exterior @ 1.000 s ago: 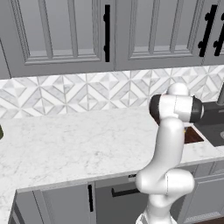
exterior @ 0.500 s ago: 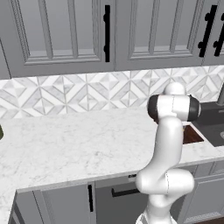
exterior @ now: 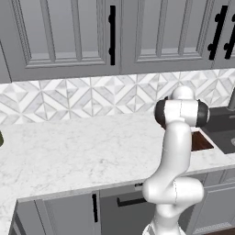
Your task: Pick up the sponge from the counter and clean the cutting board by briefly scrubbing or pressing down on the cutting board. Once finished, release the sponge.
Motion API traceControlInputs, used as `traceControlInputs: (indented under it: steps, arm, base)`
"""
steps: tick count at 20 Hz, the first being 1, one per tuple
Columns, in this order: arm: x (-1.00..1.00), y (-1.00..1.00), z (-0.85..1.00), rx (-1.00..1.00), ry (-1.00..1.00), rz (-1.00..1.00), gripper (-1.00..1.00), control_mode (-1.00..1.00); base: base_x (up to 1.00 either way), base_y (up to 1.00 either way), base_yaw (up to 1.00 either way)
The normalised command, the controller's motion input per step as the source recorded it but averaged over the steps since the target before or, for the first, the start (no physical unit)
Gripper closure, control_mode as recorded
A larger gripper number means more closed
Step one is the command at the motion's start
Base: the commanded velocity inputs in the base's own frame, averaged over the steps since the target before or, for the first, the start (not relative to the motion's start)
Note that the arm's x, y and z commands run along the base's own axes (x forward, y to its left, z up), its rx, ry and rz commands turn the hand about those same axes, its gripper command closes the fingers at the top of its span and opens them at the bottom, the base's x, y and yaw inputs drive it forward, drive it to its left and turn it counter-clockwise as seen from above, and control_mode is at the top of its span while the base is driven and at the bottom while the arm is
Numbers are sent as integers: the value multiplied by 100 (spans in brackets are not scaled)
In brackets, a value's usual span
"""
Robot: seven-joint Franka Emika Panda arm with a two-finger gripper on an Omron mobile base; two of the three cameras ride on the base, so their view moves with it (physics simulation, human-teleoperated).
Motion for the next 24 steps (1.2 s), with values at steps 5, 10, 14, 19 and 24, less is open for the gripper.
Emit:
traceControlInputs:
  steps: [5, 10, 14, 19, 24]
  arm:
    - [0, 53, -1, 3, -4, 0, 100, -100]
    - [0, 29, -80, -31, -8, 0, 100, -100]
    - [4, 26, -27, -7, -15, 0, 100, -100]
    - [27, 4, 5, 0, -4, 0, 100, -100]
    - [55, 0, 0, 0, 0, 0, 100, -100]
  base:
    - [0, 0, 0]
    - [0, 0, 0]
    - [0, 0, 0]
    - [0, 0, 0]
    - [0, 0, 0]
